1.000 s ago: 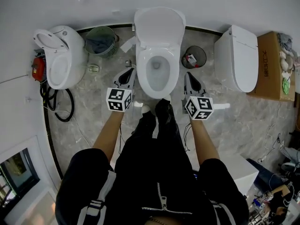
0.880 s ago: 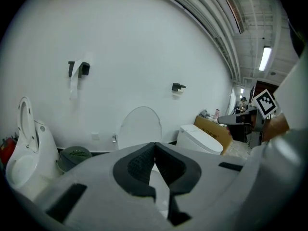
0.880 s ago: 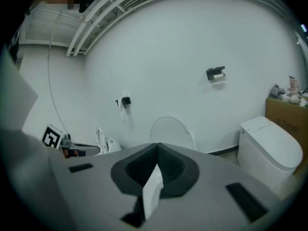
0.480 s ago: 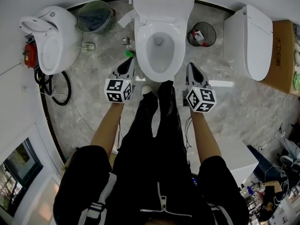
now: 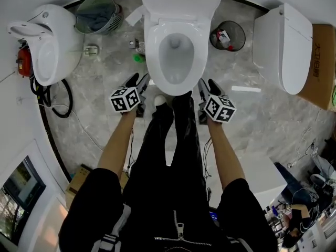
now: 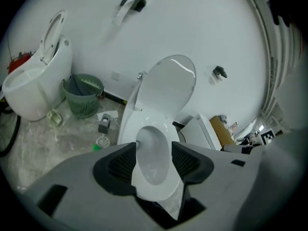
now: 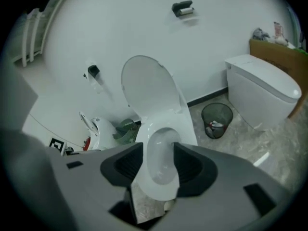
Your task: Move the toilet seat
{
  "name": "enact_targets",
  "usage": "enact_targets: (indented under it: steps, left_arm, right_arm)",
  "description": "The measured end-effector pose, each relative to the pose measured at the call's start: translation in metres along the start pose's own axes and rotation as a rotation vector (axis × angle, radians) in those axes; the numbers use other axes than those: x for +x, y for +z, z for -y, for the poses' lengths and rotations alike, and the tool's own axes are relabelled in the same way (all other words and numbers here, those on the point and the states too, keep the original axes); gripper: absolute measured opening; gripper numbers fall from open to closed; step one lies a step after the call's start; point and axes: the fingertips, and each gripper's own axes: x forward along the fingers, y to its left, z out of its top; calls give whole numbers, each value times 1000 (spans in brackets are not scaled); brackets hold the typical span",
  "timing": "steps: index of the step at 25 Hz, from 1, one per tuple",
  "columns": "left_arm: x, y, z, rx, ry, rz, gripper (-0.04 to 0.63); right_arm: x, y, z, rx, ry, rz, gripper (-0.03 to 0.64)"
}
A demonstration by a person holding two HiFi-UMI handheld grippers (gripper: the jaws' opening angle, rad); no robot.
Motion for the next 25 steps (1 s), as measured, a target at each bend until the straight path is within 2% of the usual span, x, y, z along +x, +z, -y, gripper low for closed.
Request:
enact_targets:
  steps: [6, 9, 13, 19, 25]
  left_arm:
    - [49, -56, -41, -187, 4, -100, 258]
    - [69, -83, -57, -252, 2, -145, 268]
    - [92, -111, -70, -281, -16, -210, 275]
    - [120, -137, -89, -355, -22, -224, 278]
    - [141, -153, -92, -427, -6, -258, 268]
  right_arm:
    - [49, -46, 40, 105, -6, -103, 224]
    - [71, -74, 67, 210, -46, -127, 238]
    - [97, -110, 94, 312, -85, -172, 261]
    - [127, -148, 110, 344, -86, -204, 252]
    - [154, -164, 112, 382, -43, -241, 282]
